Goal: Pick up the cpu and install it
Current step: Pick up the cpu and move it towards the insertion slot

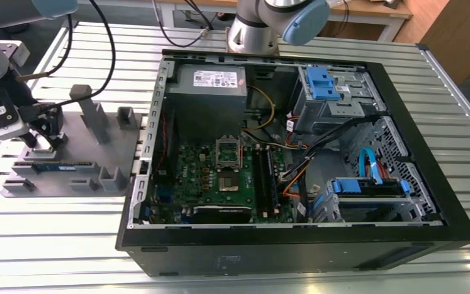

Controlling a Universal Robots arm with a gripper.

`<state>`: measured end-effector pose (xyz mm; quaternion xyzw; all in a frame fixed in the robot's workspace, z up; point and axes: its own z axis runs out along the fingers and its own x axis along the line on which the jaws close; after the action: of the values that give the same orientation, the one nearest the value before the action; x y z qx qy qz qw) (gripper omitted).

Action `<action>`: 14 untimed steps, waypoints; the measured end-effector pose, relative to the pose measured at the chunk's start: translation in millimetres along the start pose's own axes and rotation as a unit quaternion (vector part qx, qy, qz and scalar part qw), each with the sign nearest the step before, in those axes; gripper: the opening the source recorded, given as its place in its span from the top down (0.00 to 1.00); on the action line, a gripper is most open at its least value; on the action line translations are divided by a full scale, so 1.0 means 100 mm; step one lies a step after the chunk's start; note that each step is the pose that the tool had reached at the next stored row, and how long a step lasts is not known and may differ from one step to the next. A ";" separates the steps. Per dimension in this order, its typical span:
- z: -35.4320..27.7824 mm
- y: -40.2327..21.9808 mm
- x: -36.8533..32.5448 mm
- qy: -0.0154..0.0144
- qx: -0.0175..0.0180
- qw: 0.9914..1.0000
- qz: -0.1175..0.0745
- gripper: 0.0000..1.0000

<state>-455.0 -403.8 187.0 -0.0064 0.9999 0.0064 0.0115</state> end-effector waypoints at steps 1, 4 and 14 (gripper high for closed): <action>-0.002 0.000 0.000 0.000 0.000 1.000 0.000 0.53; -0.003 0.000 0.000 0.000 0.000 1.000 0.000 0.53; -0.142 0.002 -0.003 0.000 0.000 1.000 0.000 0.53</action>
<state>-455.1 -403.8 201.2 -0.0063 0.9999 0.0063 0.0115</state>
